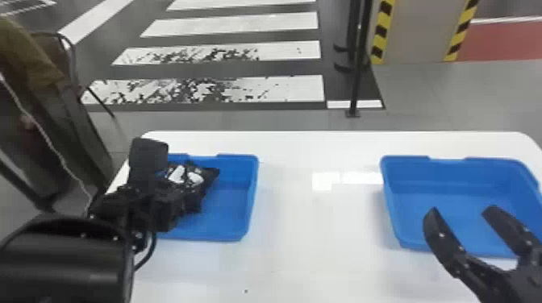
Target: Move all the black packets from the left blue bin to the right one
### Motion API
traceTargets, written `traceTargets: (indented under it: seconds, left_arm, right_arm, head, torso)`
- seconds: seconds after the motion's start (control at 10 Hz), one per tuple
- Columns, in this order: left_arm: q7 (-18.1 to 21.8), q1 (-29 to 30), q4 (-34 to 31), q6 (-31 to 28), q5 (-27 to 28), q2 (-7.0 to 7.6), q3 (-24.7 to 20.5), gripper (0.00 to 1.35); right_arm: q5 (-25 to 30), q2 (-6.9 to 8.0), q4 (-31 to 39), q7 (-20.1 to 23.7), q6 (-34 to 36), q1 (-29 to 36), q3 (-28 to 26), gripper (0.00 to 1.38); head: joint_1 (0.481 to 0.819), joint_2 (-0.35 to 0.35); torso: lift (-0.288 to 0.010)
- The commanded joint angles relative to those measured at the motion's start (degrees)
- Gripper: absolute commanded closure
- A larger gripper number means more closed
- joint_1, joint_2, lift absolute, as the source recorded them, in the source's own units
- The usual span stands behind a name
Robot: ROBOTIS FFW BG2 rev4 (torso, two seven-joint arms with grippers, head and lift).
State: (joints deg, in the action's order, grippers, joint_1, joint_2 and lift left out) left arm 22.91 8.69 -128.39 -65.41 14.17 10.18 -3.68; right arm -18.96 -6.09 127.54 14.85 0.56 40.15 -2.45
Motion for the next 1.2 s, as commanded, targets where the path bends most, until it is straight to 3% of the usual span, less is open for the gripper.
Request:
traceTargets:
  seconds: [0.0, 0.2, 0.3, 0.5, 0.8, 1.1]
  left_arm:
    - [0.29, 2.42, -4.15, 2.41, -2.52, -0.08, -1.0, 1.2]
    - [0.82, 5.51, -7.94, 6.21, -6.18, -0.08, 0.82, 1.2]
    - [0.82, 7.9, -10.47, 7.06, -7.89, 0.1, 3.45, 1.2]
    - [1.17, 9.73, -11.18, 9.02, -11.43, 0.19, 8.02, 1.2]
    - [1.78, 10.01, -12.02, 12.12, -15.32, 0.45, 13.05, 1.2]
    - [1.87, 9.59, -12.02, 11.98, -16.34, 0.63, 13.96, 1.2]
  right_arm:
    - [-0.92, -0.16, -1.19, 0.88, 0.0, -1.76, 0.97, 0.14]
    - [-2.98, -0.68, -3.44, 1.41, 0.0, -5.84, 2.8, 0.14]
    - [-8.24, -2.0, -6.96, 1.58, 0.56, -9.07, 6.34, 0.14]
    - [-12.58, -3.67, -9.91, 1.93, 1.97, -13.29, 10.22, 0.14]
    - [-17.72, -4.73, -13.99, 2.02, 2.95, -18.07, 13.65, 0.14]
    - [-21.95, -4.73, -16.66, 2.02, 3.8, -20.6, 15.94, 0.15]
  head:
    - [0.695, 0.137]
    - [0.695, 0.132]
    - [0.695, 0.112]
    - [0.695, 0.082]
    - [0.695, 0.018]
    - [0.695, 0.0]
  torso:
    - [-0.14]
    - [-0.14]
    - [-0.14]
    - [-0.14]
    - [-0.14]
    - [-0.14]
